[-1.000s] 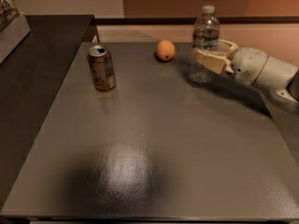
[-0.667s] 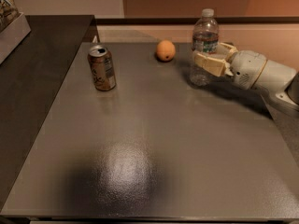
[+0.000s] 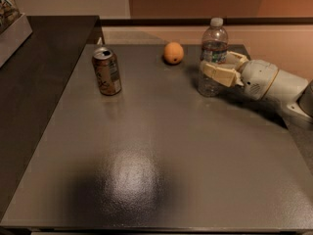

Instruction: Place water bottle upright

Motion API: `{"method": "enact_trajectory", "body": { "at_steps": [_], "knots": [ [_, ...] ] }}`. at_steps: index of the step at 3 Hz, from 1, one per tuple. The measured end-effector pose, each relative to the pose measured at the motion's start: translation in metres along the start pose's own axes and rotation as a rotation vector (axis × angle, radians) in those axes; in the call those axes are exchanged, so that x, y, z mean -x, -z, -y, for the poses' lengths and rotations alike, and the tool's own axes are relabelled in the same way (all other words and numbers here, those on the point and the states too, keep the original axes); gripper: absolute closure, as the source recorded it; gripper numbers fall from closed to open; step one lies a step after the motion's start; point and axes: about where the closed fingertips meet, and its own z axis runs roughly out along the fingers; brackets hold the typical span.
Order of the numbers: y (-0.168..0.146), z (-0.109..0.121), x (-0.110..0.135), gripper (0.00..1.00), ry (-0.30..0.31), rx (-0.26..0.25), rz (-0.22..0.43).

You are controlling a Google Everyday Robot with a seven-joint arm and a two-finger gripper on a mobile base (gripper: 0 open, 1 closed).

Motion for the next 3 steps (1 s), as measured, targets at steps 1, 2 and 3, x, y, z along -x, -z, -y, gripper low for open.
{"method": "enact_trajectory", "body": {
  "at_steps": [1,2,3],
  "knots": [
    [-0.0024,-0.0016,0.0007,0.14,0.001,0.005,0.0],
    [-0.005,-0.0034,0.0012,0.0,0.001,0.01,0.001],
    [-0.005,-0.0034,0.0012,0.0,0.001,0.01,0.001]
  ]
}}
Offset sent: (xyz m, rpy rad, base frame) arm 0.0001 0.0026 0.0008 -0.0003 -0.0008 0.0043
